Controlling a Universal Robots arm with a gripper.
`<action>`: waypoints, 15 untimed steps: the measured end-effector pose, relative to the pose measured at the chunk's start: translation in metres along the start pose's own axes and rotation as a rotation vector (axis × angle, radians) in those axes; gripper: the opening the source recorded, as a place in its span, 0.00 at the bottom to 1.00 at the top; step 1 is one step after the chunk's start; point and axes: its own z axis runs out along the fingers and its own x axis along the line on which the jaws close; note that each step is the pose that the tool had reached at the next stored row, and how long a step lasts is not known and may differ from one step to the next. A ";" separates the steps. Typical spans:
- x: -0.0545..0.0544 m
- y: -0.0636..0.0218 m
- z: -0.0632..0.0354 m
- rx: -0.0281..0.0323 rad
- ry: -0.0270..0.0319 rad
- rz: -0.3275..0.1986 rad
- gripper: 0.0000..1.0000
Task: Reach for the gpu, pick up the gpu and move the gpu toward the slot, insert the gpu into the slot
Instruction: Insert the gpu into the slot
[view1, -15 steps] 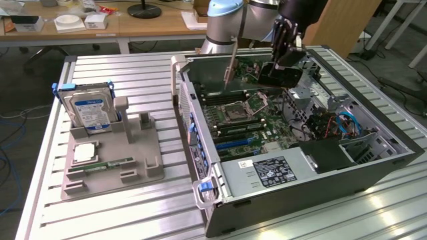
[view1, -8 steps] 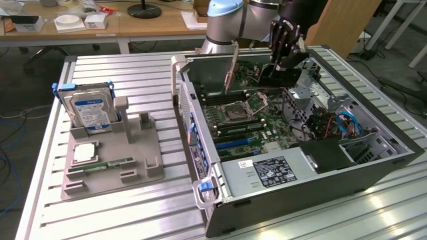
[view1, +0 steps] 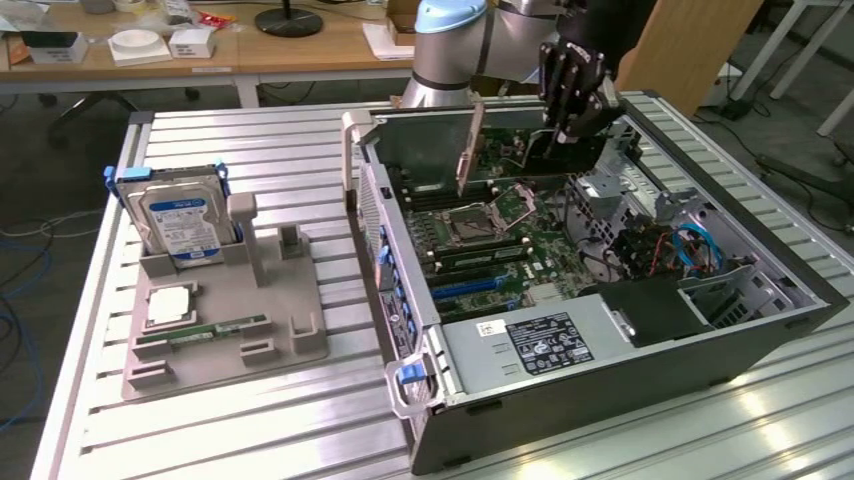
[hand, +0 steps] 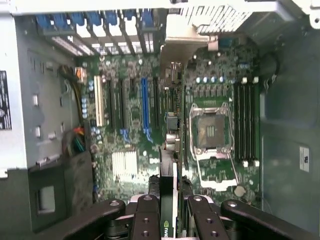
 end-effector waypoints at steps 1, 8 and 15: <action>0.000 0.0000 0.0002 0.0040 -0.0001 -0.004 0.26; 0.000 0.0003 0.0042 0.0050 -0.0006 -0.092 0.26; 0.000 0.0057 0.0061 0.0050 -0.0011 -0.125 0.26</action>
